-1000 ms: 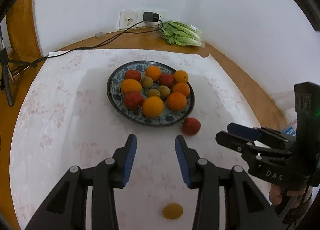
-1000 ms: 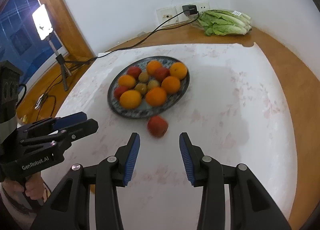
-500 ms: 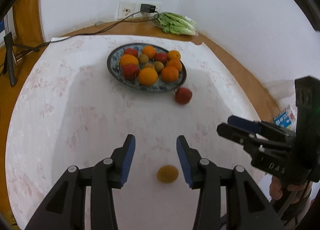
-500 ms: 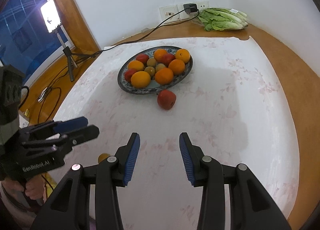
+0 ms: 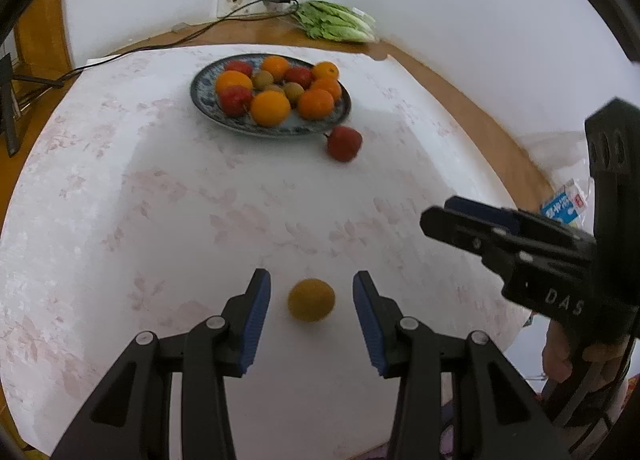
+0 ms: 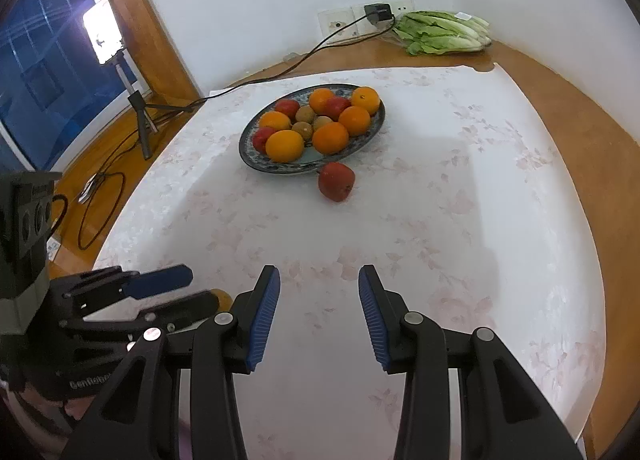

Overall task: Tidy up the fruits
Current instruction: 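Grasp the small olive-green fruit with the left tool while the right tool grasps the red apple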

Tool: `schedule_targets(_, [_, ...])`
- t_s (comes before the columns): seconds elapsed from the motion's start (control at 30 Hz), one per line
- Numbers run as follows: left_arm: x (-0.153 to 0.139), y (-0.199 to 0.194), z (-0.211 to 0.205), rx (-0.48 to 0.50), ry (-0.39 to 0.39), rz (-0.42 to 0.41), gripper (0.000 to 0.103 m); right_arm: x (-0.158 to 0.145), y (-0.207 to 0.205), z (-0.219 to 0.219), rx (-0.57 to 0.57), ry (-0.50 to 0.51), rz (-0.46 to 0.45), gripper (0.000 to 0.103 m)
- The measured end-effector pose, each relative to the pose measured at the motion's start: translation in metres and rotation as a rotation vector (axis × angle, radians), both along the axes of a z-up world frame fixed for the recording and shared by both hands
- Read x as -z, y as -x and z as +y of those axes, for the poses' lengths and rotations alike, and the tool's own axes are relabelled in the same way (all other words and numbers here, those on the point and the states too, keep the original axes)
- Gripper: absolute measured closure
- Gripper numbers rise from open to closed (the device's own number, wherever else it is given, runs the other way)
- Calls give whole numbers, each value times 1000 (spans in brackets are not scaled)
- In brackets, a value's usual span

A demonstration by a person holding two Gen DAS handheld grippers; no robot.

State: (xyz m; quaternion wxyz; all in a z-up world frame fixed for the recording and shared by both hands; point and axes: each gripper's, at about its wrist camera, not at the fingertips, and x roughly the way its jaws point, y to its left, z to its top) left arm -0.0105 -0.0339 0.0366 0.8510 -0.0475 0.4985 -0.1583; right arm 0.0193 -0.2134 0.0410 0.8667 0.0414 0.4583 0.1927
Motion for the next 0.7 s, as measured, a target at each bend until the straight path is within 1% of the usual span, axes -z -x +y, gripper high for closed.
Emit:
schedule_targets(0.13, [5,1,-8,24,-14,3,58,0,1,-3,6,-3,2,61])
schedule_targets(0.3, [10,0,-11,28,-36,6,58,1,-1,-6,10,-6,7,61])
schedule_targets(0.4, [14,-1,-11,28,-40,10,65,2,-2,-7,11,-8,7,61])
schedule_targets(0.47, [15,-2,-11,26,-46,7,74,1,-2,-7,11,-8,6,61])
schedule_targets(0.7, [8,-4,-6,23,-33,-15,74,1,-5,-6,4,0,9,61])
